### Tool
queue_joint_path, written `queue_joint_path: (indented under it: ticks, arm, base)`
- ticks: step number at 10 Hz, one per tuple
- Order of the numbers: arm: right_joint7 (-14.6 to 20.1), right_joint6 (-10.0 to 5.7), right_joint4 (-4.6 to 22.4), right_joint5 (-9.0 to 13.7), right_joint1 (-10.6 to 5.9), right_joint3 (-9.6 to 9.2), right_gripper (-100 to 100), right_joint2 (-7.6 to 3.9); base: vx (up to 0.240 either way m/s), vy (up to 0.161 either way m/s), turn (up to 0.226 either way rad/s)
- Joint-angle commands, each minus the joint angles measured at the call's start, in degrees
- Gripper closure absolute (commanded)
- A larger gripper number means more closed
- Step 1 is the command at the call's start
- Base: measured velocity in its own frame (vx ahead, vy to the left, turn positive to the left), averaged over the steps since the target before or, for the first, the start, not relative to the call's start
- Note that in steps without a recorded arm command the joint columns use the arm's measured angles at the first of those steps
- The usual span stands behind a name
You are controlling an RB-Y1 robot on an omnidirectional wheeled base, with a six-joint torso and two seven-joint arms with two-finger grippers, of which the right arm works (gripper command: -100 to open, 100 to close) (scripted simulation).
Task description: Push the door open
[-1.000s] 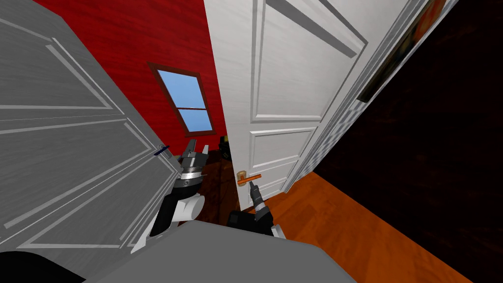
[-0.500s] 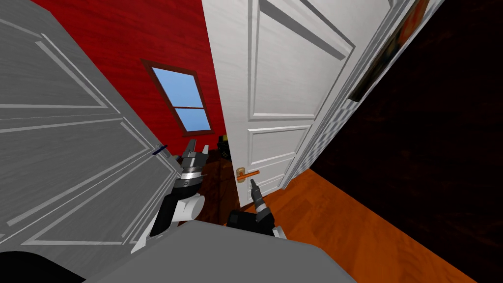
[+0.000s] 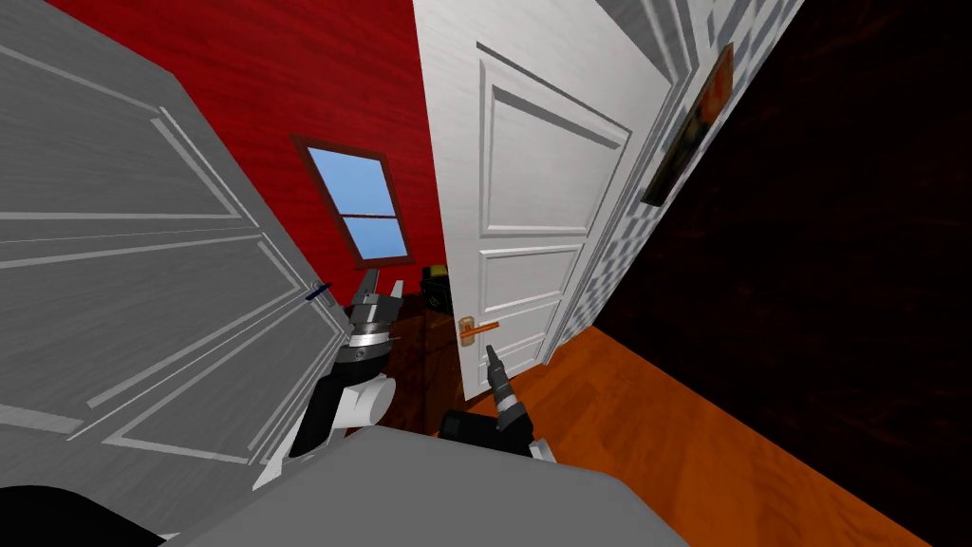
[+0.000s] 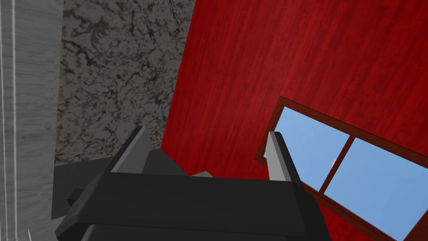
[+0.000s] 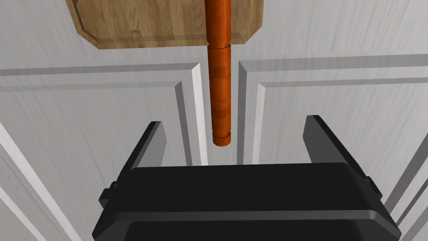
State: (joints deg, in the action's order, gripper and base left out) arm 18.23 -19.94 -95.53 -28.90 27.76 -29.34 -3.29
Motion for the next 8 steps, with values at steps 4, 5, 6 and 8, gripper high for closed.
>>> queue_joint_path:
  ticks: [4, 5, 6, 8]
  arm:
    - [-0.5, 0.71, 1.3, 0.4, -2.01, 0.62, -100, 1.46]
    - [-0.5, 0.47, 1.3, 0.4, -1.81, 0.61, -100, 1.14]
    - [-0.5, 0.47, 1.3, 0.4, -1.81, 0.61, 100, 1.14]
    - [-0.5, 0.47, 1.3, 0.4, -1.81, 0.61, 100, 1.14]
  base:
    - [0.212, 0.106, 0.021]
    - [0.089, 0.044, -0.001]
    - [-0.006, -0.003, -0.003]
    - [-0.03, -0.019, 0.007]
